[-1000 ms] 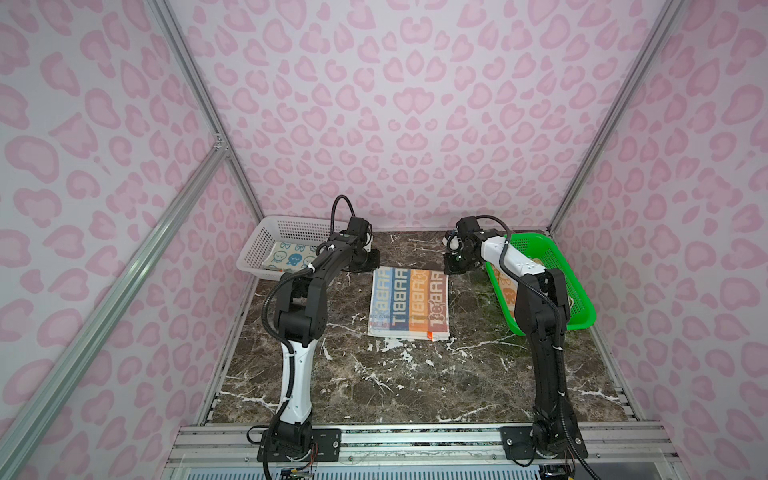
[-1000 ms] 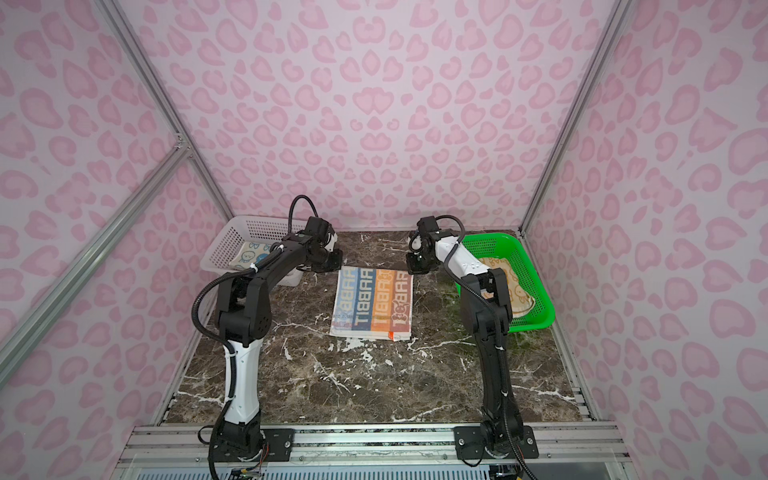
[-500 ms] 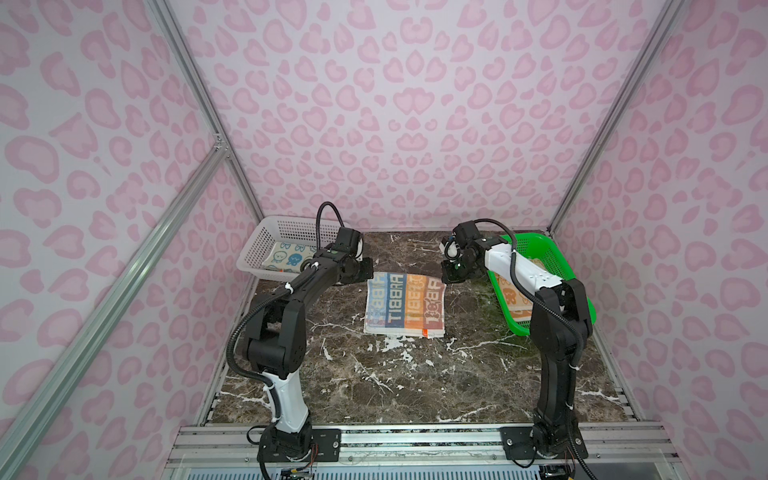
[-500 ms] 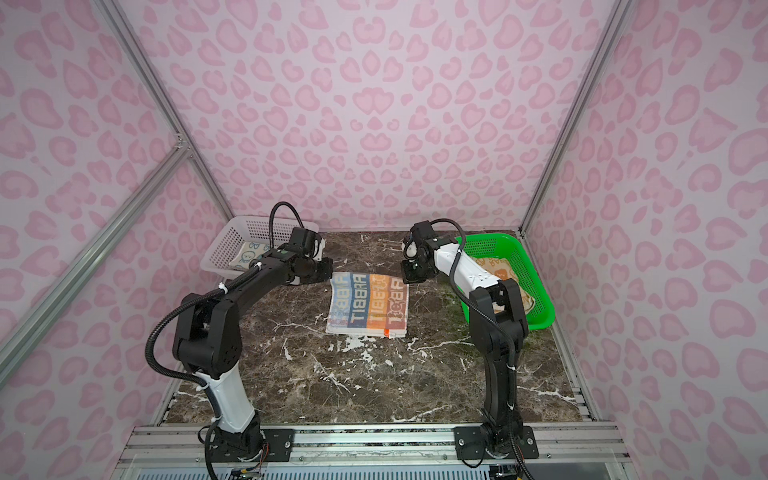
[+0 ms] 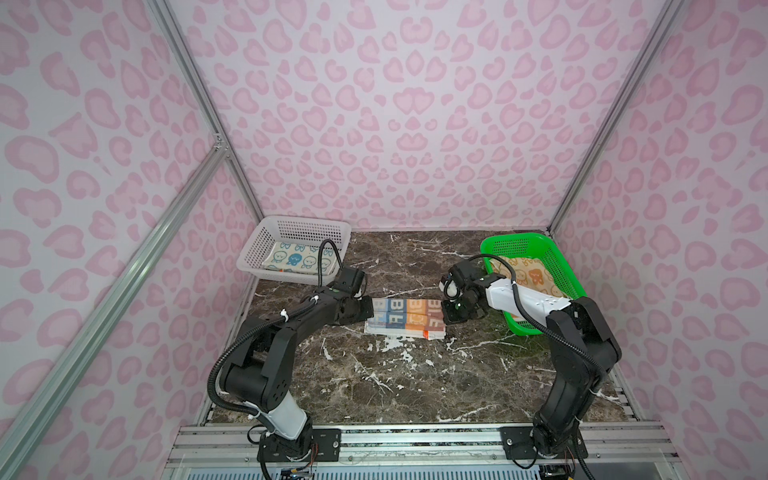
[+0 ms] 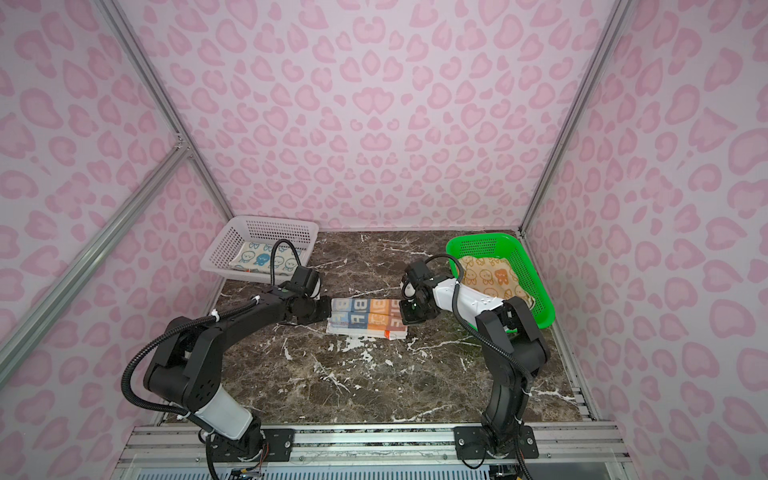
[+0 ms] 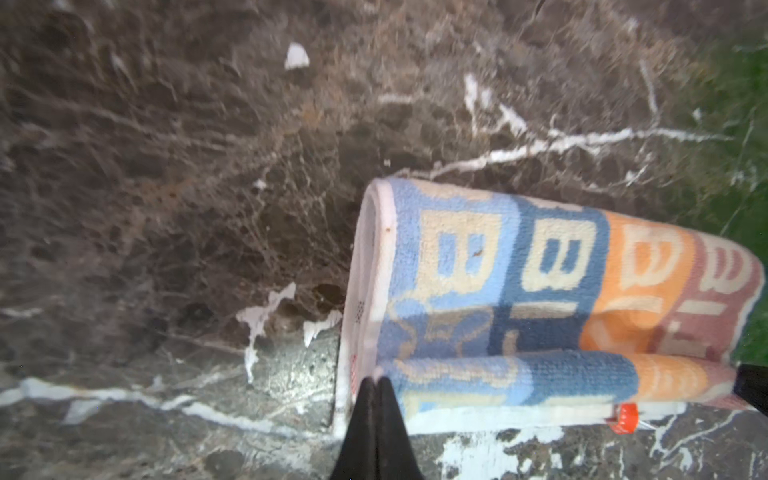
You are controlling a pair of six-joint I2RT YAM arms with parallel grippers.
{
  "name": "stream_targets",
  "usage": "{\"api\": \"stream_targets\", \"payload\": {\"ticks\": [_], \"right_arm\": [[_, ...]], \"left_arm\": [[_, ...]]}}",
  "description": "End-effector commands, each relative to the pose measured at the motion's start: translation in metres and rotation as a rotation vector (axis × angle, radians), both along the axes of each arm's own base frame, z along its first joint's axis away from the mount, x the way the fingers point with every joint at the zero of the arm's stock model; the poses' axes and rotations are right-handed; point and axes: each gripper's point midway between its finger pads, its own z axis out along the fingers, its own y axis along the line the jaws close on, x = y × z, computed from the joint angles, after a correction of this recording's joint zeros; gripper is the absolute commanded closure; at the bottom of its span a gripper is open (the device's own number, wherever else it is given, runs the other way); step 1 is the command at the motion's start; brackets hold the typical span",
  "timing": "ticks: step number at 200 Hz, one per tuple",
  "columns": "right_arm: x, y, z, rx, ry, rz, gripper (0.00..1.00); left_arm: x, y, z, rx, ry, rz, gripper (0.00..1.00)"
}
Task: Fold and stack the towels
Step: 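Lift the pinched edge and fold it toward the robot with both grippers, then grasp the folded RABBIT towel's ends with both grippers and lift it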
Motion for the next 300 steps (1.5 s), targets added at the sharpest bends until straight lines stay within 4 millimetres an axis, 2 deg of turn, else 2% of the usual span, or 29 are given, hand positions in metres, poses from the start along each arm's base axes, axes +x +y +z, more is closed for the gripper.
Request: {"api": "stream_targets", "payload": {"ticks": [1,29,45,69,114,132,148,173,210,234,262,270,278,292,300], "right_arm": [[-0.001,-0.002,-0.018,-0.007,0.005,-0.047,1.00],[0.002,-0.002,-0.030,-0.011,0.024,-0.059,1.00],[0.007,-0.002,-0.030,-0.014,0.033,-0.059,1.00],[0.015,-0.002,-0.016,-0.012,0.008,-0.053,1.00],[0.017,-0.001,0.019,0.008,-0.052,-0.038,1.00],[0.013,0.000,0.025,0.010,-0.062,-0.031,1.00],[0.006,0.000,0.023,0.003,-0.056,-0.024,1.00],[-0.006,0.005,0.012,0.012,-0.041,-0.020,1.00],[-0.017,0.008,-0.015,-0.009,0.007,-0.014,1.00],[-0.016,0.008,-0.015,-0.018,0.004,-0.011,1.00],[-0.015,0.010,-0.011,-0.013,-0.001,-0.003,0.98],[-0.015,0.011,-0.009,-0.010,-0.005,0.004,0.93],[-0.013,0.013,-0.004,-0.002,-0.014,0.010,0.86],[-0.011,0.016,0.006,0.008,-0.033,0.016,0.74],[-0.010,0.017,0.013,0.015,-0.047,0.017,0.67]], "left_arm": [[0.003,-0.001,-0.007,0.002,-0.019,0.036,0.97],[0.001,-0.006,-0.021,0.018,0.012,0.026,0.97],[0.006,-0.007,-0.021,0.028,0.018,0.025,0.97],[0.013,-0.008,-0.005,0.028,-0.011,0.026,0.97],[0.020,-0.005,0.028,0.034,-0.080,0.038,0.97],[0.017,-0.004,0.034,0.025,-0.088,0.040,0.97],[0.013,-0.002,0.036,0.023,-0.093,0.043,0.97],[0.004,-0.001,0.028,0.017,-0.080,0.041,0.97],[-0.009,-0.001,0.000,0.023,-0.035,0.035,0.97],[-0.013,0.001,-0.010,0.045,-0.018,0.033,0.97],[-0.010,-0.002,-0.008,0.042,-0.016,0.020,0.97],[-0.009,-0.003,-0.005,0.035,-0.022,0.016,0.92],[-0.007,-0.006,-0.001,0.024,-0.031,0.012,0.83],[-0.005,-0.012,0.012,-0.005,-0.059,-0.006,0.58],[-0.004,-0.015,0.022,-0.017,-0.078,-0.014,0.48]]}}
